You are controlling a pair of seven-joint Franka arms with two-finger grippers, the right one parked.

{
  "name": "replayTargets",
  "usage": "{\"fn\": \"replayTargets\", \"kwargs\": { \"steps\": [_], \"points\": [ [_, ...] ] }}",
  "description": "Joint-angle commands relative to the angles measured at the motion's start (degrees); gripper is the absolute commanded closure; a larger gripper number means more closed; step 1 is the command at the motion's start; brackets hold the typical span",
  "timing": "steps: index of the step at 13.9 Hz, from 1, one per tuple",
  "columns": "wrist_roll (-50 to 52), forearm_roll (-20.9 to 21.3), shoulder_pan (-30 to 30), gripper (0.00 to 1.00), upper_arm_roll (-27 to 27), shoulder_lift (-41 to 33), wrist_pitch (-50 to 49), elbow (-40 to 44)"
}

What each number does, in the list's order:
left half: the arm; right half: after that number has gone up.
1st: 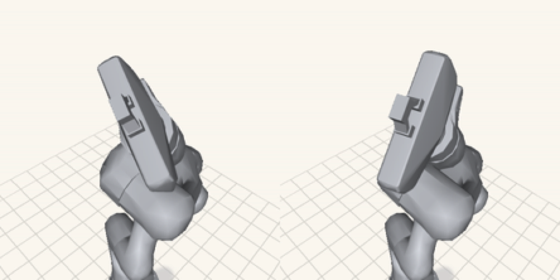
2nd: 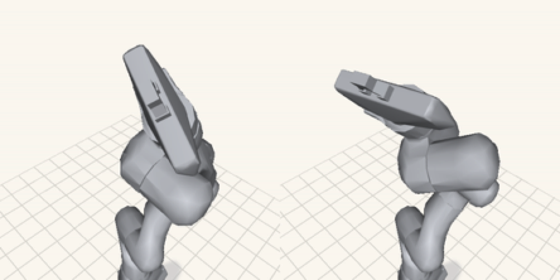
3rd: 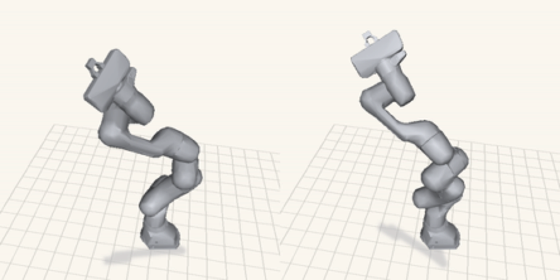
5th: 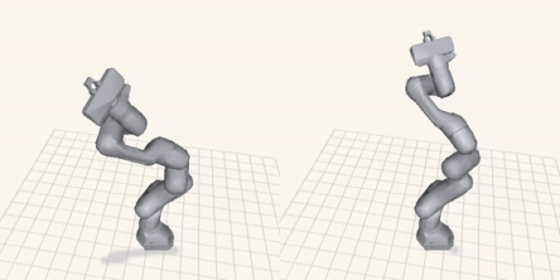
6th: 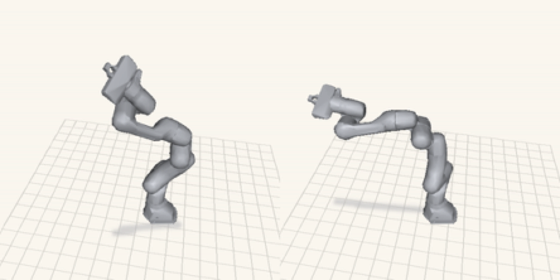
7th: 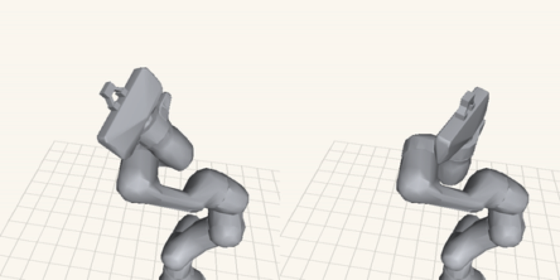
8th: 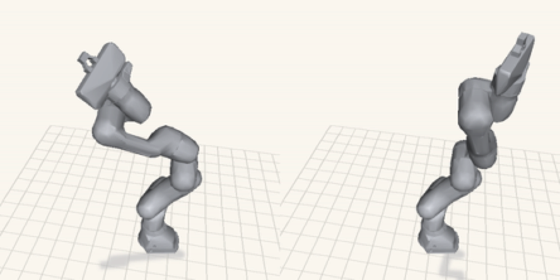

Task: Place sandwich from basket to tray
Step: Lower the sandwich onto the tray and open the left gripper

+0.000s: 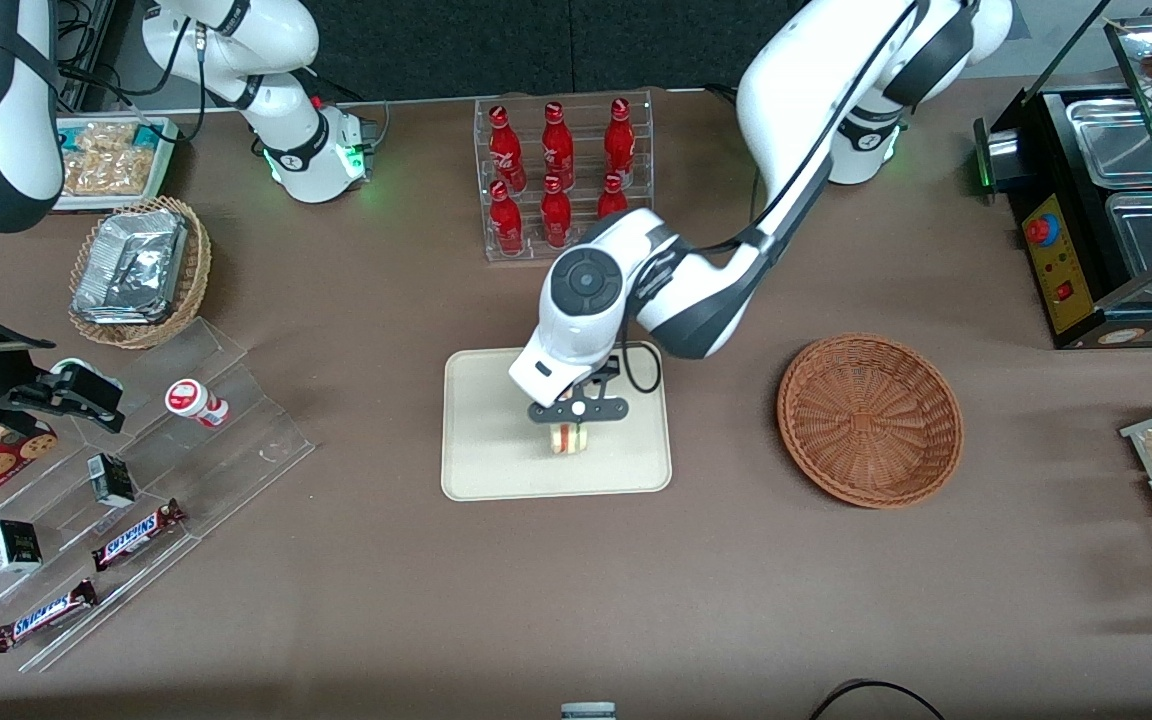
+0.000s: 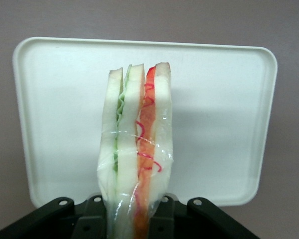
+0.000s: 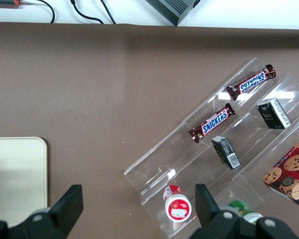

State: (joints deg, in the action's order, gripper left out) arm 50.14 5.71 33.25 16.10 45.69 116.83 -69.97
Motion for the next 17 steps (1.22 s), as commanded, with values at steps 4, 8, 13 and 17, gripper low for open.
{"fn": "replayTargets", "kwargs": {
  "steps": [4,8,13,17],
  "points": [
    [3.47,6.06,2.78,1.0,-0.81,8.09,3.49,5.11],
    [4.79,8.36,3.14,0.86,-0.81,11.35,5.86,5.11],
    [4.79,8.27,2.96,0.0,-0.72,11.27,7.27,5.11],
    [4.36,4.77,-0.02,0.0,-0.2,6.71,2.1,5.46]
  ]
}}
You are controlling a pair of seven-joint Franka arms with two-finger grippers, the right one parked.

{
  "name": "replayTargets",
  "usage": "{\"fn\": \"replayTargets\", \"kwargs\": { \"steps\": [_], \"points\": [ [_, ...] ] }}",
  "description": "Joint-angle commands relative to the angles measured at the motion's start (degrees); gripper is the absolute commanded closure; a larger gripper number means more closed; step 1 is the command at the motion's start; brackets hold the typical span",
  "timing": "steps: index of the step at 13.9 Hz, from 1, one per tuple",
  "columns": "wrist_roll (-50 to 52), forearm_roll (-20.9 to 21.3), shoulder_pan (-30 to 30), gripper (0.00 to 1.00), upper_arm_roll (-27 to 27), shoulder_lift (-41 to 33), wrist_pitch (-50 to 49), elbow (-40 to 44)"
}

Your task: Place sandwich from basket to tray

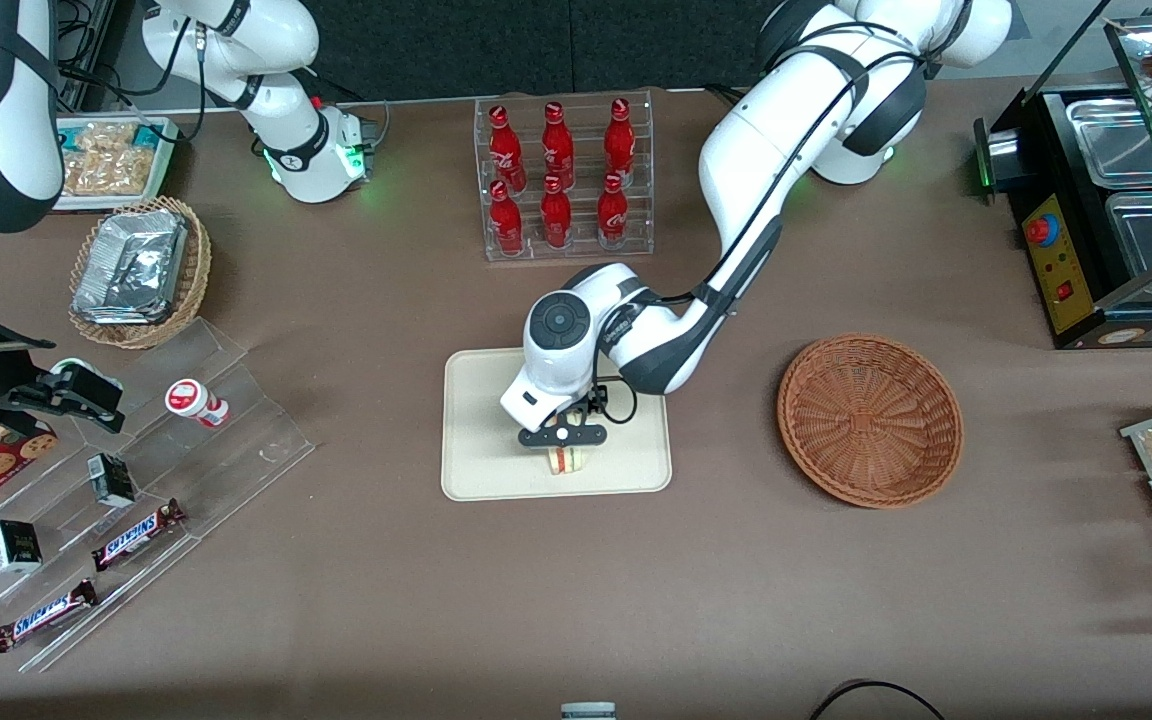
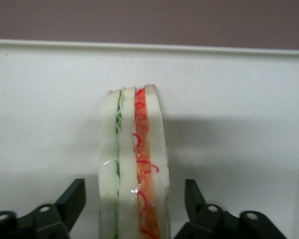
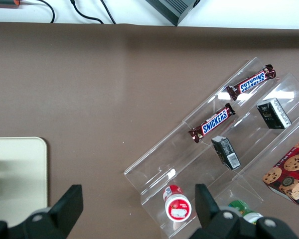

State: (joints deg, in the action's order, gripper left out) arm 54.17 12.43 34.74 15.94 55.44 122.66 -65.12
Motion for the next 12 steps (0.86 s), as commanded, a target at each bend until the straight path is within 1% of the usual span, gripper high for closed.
{"fn": "replayTargets", "kwargs": {
  "steps": [1,3,5,6,9,10,12],
  "points": [
    [0.15,-3.8,-2.91,0.0,-0.03,-5.49,-5.23,0.52],
    [-2.12,-6.88,-6.42,0.0,-0.12,-11.2,-9.7,0.26],
    [-8.08,-9.87,-9.94,0.0,-0.12,-16.56,-16.19,-0.79],
    [-11.68,-10.84,-12.57,0.0,-0.12,-19.2,-18.92,-3.15],
    [-18.99,-12.69,-21.0,0.0,-0.12,-28.52,-17.47,-16.58],
    [-24.23,-14.44,-24.43,0.0,-0.12,-31.5,-15.98,-21.75],
    [-32.77,-15.42,-30.41,0.0,-0.12,-37.04,-12.64,-30.46]
  ]
}}
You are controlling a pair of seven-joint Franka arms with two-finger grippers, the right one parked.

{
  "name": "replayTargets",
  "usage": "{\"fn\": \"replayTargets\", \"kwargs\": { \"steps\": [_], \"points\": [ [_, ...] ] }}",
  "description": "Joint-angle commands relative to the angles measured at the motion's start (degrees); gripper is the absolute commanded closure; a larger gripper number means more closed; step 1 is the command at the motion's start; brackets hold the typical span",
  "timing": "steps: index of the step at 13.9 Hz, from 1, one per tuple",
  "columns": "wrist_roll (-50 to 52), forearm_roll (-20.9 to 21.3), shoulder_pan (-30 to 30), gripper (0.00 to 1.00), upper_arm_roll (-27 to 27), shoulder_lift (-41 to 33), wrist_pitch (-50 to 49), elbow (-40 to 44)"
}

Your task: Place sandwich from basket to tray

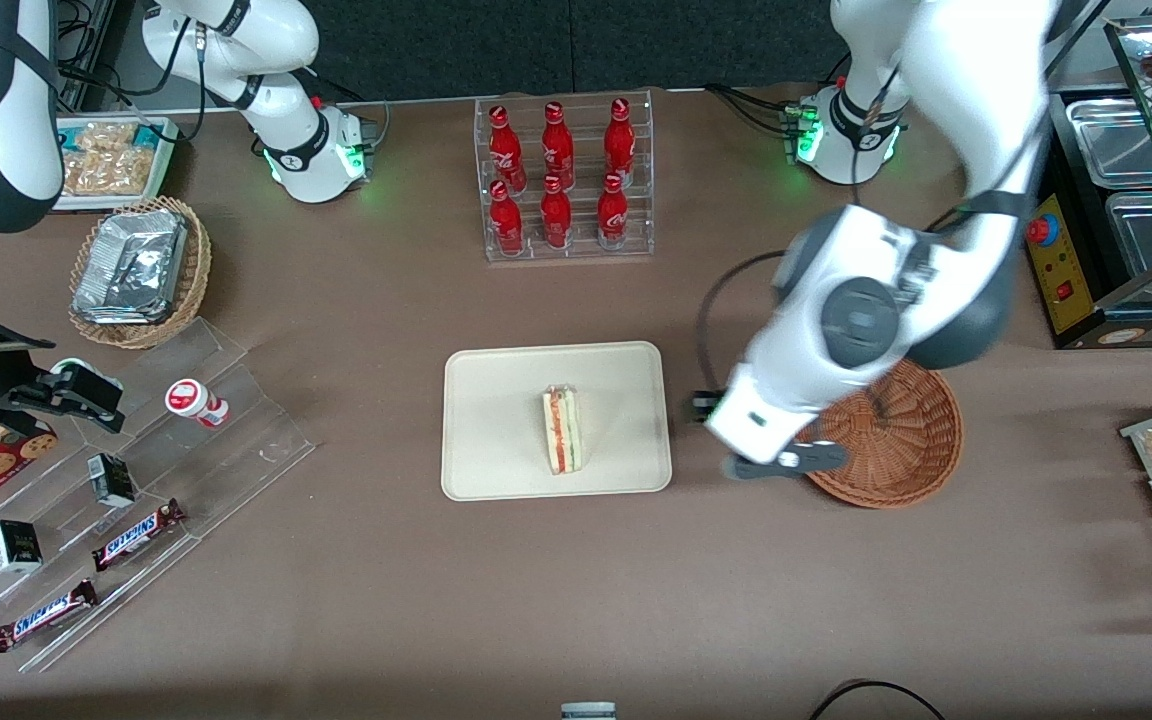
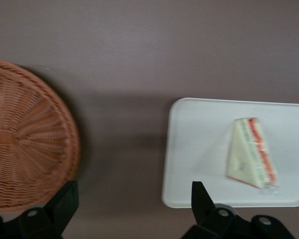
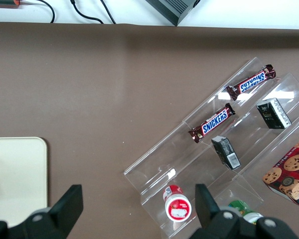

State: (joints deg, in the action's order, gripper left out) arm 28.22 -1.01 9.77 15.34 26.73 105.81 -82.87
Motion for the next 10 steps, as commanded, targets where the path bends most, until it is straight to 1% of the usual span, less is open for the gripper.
{"fn": "replayTargets", "kwargs": {
  "steps": [1,3,5,6,8,9,10],
  "points": [
    [-10.35,-2.07,-7.81,0.0,0.48,-11.23,5.19,-16.67],
    [-15.89,-2.07,-11.59,0.0,0.3,-16.51,4.59,-21.61],
    [-18.81,-1.98,-14.15,0.0,0.04,-21.87,1.44,-23.91],
    [-19.78,-1.55,-15.47,0.0,0.04,-23.99,-1.36,-23.74],
    [-21.71,-1.46,-16.27,0.0,-0.14,-28.12,-6.73,-22.6],
    [-20.85,-1.63,-16.27,0.0,-0.23,-28.84,-9.8,-20.51],
    [-20.67,-1.54,-16.27,0.0,-0.49,-28.58,-14.01,-16.48]
  ]
}}
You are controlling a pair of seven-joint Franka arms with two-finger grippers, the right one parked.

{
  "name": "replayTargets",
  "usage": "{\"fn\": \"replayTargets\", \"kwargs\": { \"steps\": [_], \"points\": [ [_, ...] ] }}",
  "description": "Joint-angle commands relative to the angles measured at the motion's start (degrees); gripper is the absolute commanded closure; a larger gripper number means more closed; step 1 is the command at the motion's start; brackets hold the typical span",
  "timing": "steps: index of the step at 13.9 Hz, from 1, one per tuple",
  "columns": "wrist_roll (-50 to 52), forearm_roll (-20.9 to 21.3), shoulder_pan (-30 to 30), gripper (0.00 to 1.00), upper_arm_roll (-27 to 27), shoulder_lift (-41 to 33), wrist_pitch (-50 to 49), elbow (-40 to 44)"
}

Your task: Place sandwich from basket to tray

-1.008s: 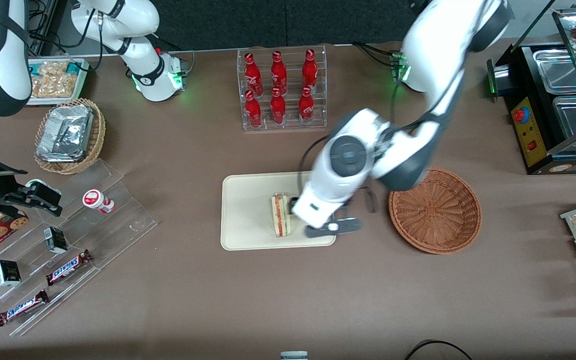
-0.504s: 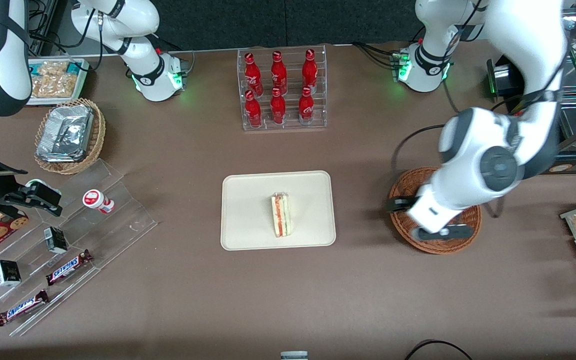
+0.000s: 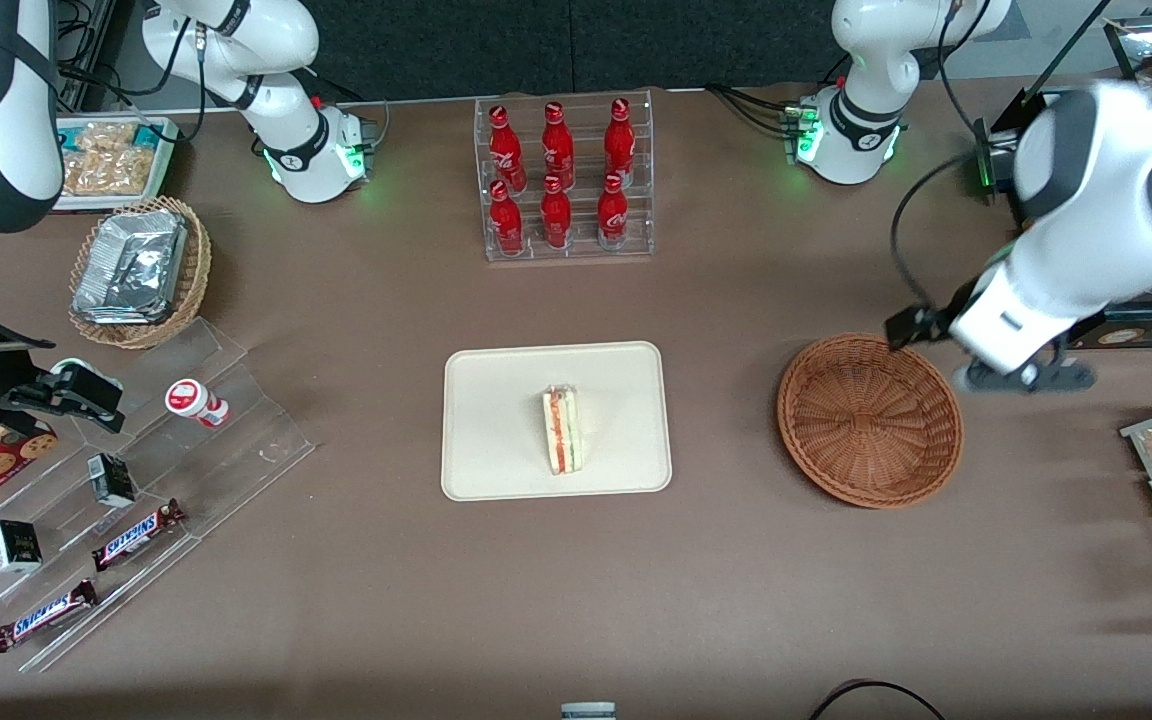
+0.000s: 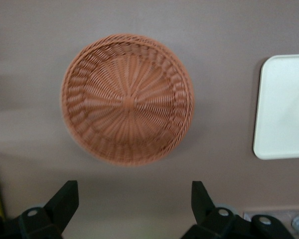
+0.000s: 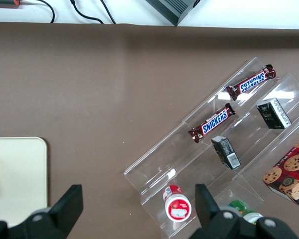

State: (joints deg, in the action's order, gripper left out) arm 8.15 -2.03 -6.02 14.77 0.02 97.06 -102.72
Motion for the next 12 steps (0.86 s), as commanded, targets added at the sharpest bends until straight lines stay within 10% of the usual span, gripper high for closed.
{"fn": "replayTargets", "kwargs": {
  "steps": [1,12],
  "points": [
    [-0.68,-0.17,-0.49,0.0,-0.17,-1.34,-8.44,7.84],
    [-0.77,1.59,-0.31,0.0,-0.09,-1.34,-15.06,17.91]
  ]
}}
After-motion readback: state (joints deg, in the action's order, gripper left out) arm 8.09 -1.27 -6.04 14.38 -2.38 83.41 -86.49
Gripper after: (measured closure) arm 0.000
